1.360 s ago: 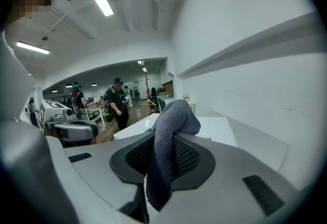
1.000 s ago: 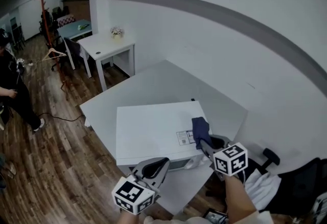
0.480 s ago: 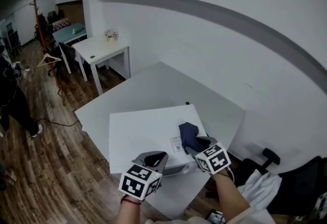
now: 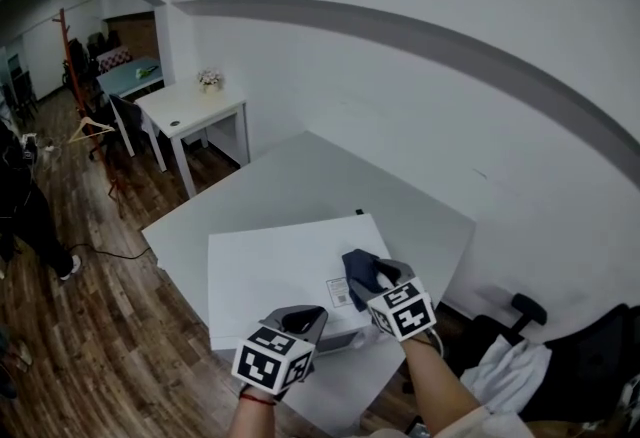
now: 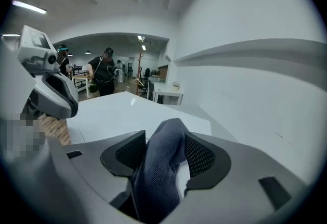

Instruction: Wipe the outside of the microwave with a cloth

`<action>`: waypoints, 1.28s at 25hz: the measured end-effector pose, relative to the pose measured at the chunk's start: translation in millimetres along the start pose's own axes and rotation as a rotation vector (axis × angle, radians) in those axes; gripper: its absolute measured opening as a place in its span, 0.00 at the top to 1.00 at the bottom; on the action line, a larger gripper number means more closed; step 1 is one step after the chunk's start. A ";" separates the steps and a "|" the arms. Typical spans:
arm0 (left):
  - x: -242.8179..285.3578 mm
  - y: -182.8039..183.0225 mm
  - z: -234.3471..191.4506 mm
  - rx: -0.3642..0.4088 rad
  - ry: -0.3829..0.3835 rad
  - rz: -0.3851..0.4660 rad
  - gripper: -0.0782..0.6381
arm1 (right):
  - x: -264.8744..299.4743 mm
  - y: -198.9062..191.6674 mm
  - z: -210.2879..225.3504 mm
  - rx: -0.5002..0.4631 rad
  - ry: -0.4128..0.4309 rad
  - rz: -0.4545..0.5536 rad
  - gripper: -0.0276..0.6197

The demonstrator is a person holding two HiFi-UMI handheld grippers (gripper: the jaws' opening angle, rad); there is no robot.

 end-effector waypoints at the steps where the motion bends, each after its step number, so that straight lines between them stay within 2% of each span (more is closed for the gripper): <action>1: -0.5 -0.7 2.1 -0.001 -0.003 -0.001 0.89 | 5.7 -6.2 -1.1 0.005 -0.009 -0.035 0.58; 3: -2.9 -3.0 4.9 -0.003 -0.007 0.001 0.89 | 10.6 -15.8 -2.9 0.011 -0.027 -0.068 0.60; 6: -6.5 -5.0 4.3 -0.010 -0.006 0.002 0.89 | 11.9 -16.0 -1.9 -0.020 -0.036 -0.077 0.73; 8: -8.9 -7.5 2.9 -0.019 0.001 -0.002 0.89 | 9.6 -13.4 1.0 -0.027 -0.032 -0.082 0.76; 13: -17.7 -14.1 2.1 -0.036 0.006 0.002 0.89 | -26.2 -14.3 29.0 0.042 -0.106 -0.060 0.78; 18: -18.3 -17.0 0.5 -0.045 -0.002 -0.004 0.89 | -29.5 -33.1 44.5 0.063 -0.180 -0.139 0.78; 25: -23.9 -18.8 -0.2 -0.052 -0.006 0.000 0.89 | -17.1 -39.6 31.5 0.062 -0.245 -0.156 0.79; 32: -37.5 -24.7 -6.3 -0.065 0.006 -0.002 0.89 | -5.8 -25.8 2.4 0.061 -0.243 -0.166 0.79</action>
Point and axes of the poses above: the fingertips, and each gripper's own axes: x forward along the fingers, z to its right, y out of its top, the point moved 9 cm from there along -x, backward along the fingers, and after that the axes turned 2 degrees about -z, right-handed, at the moved point
